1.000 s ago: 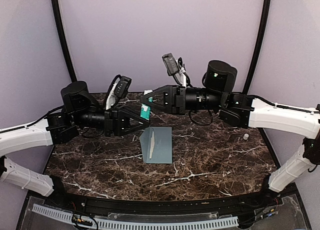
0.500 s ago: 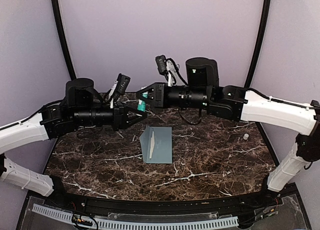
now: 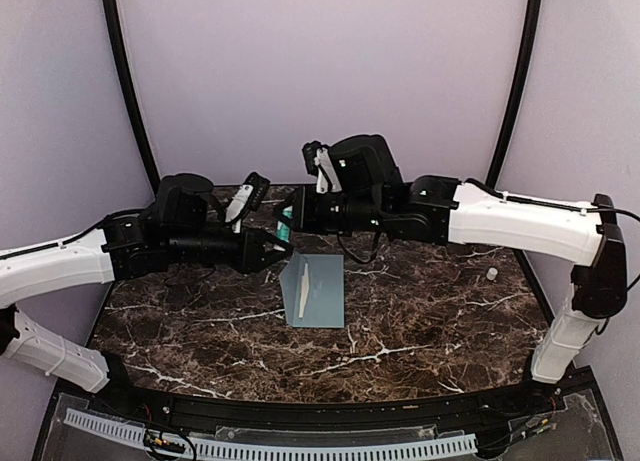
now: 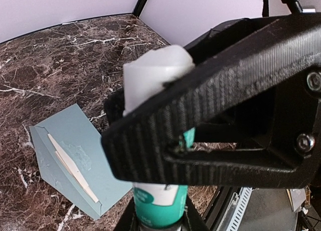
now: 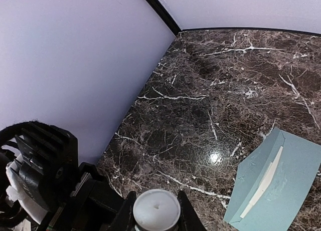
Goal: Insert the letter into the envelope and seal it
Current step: Unscrew the solid glue.
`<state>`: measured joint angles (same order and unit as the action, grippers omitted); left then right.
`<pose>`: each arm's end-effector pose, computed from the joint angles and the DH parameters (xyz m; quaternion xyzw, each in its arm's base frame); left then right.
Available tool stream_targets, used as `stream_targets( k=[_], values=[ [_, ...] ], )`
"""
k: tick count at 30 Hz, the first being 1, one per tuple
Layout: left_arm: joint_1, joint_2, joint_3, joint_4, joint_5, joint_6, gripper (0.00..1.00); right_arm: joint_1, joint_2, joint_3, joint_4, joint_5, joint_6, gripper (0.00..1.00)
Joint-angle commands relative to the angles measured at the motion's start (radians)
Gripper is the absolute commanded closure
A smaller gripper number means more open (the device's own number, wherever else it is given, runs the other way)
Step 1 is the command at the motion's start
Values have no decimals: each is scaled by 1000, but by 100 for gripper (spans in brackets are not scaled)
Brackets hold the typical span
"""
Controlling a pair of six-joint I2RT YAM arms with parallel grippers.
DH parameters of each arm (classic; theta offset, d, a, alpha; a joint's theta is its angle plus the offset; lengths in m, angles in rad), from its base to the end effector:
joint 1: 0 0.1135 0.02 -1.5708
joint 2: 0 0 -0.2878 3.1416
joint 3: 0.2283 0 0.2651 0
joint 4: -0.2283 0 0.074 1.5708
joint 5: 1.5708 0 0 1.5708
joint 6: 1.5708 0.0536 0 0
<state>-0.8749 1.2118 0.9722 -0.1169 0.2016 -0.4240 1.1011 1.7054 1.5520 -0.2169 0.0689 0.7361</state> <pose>0.1857 -0.2391 0.3358 0.2386 0.7836 -0.4091 0.4021 0.2033 0.3923 0.3724 -0.1305 0.8145 0.4314 0.3652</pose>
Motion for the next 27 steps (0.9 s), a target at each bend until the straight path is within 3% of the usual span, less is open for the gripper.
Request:
stream_targets(
  k=[1, 10, 15, 22, 27],
  values=[
    [2, -34, -29, 129, 30, -49, 100, 31, -40, -5, 24, -16, 10, 89],
    [18, -103, -86, 199, 108, -103, 100, 21, -214, -123, 80, 23, -76, 41],
    [58, -144, -120, 235, 170, -147, 100, -29, -329, -231, 147, -45, -111, 21],
    [93, -164, -135, 327, 367, -154, 100, -182, -453, -477, 413, -334, -68, 14],
    [93, -155, -150, 495, 528, -206, 100, -208, -446, -557, 604, -569, -38, 14]
  ],
)
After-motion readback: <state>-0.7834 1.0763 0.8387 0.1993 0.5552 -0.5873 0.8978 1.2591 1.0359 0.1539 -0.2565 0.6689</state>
